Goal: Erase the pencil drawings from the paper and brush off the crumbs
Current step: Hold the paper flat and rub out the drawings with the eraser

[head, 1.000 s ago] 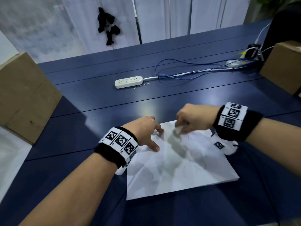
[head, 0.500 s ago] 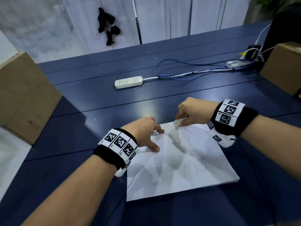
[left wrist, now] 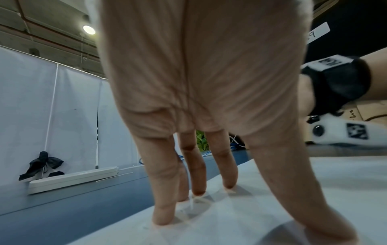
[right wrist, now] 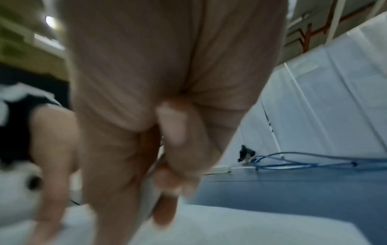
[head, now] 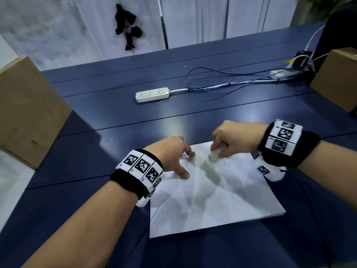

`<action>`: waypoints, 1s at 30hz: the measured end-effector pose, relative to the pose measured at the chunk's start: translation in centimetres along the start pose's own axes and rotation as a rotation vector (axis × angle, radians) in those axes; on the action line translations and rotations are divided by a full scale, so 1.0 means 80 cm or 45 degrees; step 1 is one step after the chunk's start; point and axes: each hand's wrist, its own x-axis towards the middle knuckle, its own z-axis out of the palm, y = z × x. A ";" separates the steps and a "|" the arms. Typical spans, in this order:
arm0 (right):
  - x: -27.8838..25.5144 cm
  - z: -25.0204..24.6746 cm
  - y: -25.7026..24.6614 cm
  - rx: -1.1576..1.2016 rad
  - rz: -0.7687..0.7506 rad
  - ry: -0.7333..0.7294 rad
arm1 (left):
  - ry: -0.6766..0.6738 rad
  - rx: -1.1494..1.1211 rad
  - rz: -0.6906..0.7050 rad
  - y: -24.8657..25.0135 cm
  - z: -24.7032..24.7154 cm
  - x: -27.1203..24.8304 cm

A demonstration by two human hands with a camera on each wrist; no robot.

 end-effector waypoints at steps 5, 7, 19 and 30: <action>-0.005 0.005 -0.002 0.021 -0.047 -0.053 | -0.005 0.006 0.002 0.001 0.000 0.000; 0.008 -0.003 0.012 -0.048 0.053 0.097 | -0.007 -0.001 -0.008 0.002 -0.001 -0.001; 0.010 -0.004 0.016 -0.046 0.110 0.095 | -0.009 -0.018 -0.007 0.003 0.000 -0.004; 0.001 0.002 0.009 -0.032 0.014 0.024 | -0.015 -0.010 -0.006 0.006 0.000 -0.005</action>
